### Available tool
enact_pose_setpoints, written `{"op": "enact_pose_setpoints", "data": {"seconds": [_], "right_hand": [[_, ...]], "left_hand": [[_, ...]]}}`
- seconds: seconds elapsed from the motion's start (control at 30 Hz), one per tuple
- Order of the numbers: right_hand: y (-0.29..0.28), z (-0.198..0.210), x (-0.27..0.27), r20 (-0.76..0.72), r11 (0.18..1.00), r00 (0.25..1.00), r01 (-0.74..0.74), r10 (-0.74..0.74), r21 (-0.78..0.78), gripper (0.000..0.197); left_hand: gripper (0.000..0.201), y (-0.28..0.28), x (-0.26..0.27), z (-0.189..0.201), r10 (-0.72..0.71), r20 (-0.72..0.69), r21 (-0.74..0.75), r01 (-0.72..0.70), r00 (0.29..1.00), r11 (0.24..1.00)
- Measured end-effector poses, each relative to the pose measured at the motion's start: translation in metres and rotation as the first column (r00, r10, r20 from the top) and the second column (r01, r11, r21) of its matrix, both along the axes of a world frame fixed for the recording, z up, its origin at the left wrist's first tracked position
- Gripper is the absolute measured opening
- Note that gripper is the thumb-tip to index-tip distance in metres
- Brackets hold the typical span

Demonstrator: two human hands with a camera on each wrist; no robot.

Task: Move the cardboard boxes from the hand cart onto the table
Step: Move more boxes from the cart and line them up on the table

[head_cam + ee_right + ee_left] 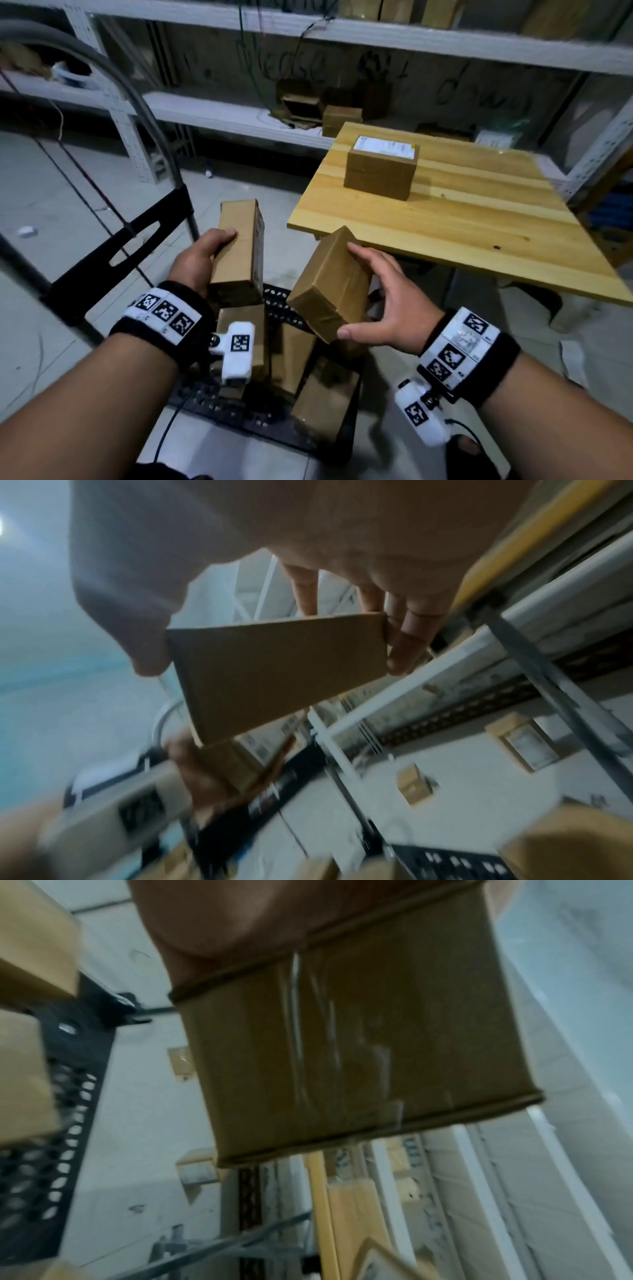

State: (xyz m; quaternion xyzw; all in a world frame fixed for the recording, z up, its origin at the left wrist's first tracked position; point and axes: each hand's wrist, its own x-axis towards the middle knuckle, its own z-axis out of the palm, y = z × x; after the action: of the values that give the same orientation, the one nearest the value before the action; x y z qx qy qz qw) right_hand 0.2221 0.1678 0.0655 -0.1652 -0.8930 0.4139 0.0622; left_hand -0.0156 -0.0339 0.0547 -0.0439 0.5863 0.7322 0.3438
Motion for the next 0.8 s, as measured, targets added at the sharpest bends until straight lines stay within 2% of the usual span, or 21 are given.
{"op": "enact_pose_setpoints", "data": {"seconds": [0.07, 0.13, 0.2, 0.27, 0.37, 0.5, 0.6, 0.67, 0.73, 0.8], "right_hand": [[0.012, 0.016, 0.01, -0.061, 0.996, 0.994, 0.085, -0.086, -0.008, 0.129], [0.027, 0.026, 0.016, -0.122, 0.977, 0.97, 0.211, -0.21, -0.001, 0.129], [0.042, 0.032, 0.018, -0.135, 0.94, 0.934, 0.338, -0.331, 0.038, 0.125], [0.059, 0.037, 0.017, -0.116, 0.892, 0.895, 0.442, -0.431, 0.097, 0.122], [0.079, 0.04, 0.013, -0.09, 0.849, 0.86, 0.509, -0.501, 0.138, 0.119], [0.093, 0.034, 0.003, -0.04, 0.866, 0.875, 0.483, -0.482, 0.128, 0.117], [0.104, 0.025, -0.009, -0.042, 0.866, 0.871, 0.492, -0.49, 0.093, 0.109], [0.11, 0.019, -0.016, -0.057, 0.866, 0.868, 0.497, -0.494, 0.064, 0.099], [0.113, 0.013, -0.022, -0.075, 0.873, 0.873, 0.486, -0.483, 0.036, 0.086], [0.116, 0.009, -0.025, -0.11, 0.878, 0.874, 0.478, -0.474, 0.013, 0.077]], "left_hand": [[0.081, 0.012, 0.015, 0.014, 0.054, -0.109, 0.001, -0.055, 0.993, 0.999], [0.067, 0.024, 0.028, 0.027, 0.11, -0.314, -0.05, -0.132, 0.943, 0.99], [0.053, 0.036, 0.036, 0.037, 0.109, -0.427, -0.045, -0.142, 0.897, 0.989], [0.05, 0.054, 0.042, 0.049, 0.064, -0.466, -0.04, -0.094, 0.883, 0.995], [0.05, 0.088, 0.041, 0.061, -0.089, -0.572, -0.209, -0.039, 0.815, 0.977], [0.061, 0.137, 0.034, 0.066, -0.296, -0.604, -0.41, 0.029, 0.74, 0.911], [0.073, 0.17, 0.031, 0.068, -0.448, -0.625, -0.601, -0.028, 0.64, 0.798], [0.077, 0.19, 0.029, 0.067, -0.511, -0.618, -0.676, -0.071, 0.597, 0.734], [0.075, 0.206, 0.026, 0.064, -0.551, -0.606, -0.715, -0.09, 0.574, 0.693], [0.062, 0.217, 0.021, 0.063, -0.575, -0.589, -0.733, -0.078, 0.567, 0.675]]}}
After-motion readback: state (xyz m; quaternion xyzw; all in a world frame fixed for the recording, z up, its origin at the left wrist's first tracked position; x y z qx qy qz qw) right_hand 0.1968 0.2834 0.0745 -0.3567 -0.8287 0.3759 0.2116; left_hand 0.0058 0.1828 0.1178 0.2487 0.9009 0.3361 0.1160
